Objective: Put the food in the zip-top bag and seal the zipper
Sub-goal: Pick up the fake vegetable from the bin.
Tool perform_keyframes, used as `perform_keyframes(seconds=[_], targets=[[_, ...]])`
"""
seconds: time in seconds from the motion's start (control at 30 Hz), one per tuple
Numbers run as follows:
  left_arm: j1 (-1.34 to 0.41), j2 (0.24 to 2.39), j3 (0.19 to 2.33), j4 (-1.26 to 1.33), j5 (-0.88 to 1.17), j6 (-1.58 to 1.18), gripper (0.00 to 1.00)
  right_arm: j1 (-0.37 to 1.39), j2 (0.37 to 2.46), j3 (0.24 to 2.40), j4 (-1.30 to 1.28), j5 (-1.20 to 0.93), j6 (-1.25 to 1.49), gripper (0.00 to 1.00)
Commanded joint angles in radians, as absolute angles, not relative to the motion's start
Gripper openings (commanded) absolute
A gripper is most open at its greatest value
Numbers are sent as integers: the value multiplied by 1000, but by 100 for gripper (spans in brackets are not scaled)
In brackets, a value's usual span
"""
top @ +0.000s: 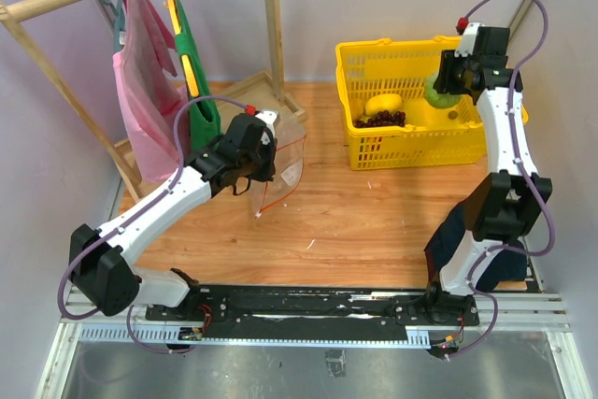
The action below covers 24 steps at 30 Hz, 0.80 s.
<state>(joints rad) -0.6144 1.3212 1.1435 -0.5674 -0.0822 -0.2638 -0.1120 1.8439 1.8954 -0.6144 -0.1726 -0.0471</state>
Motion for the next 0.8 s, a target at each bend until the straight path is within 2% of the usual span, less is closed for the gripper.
perform_keyframes(seconds=[0.0,0.43,0.77], targets=[[-598,1310,1133,-539,-53,-245,0,-85,1754,1853,-550,-232,-13,21],[-573,1305,1135,-525,29,-258,0,20,1454,1635,-337,-397,60,21],[-573,1313,1213,-546,94,-325,0,153,1230,1321,-3,-560,220,21]])
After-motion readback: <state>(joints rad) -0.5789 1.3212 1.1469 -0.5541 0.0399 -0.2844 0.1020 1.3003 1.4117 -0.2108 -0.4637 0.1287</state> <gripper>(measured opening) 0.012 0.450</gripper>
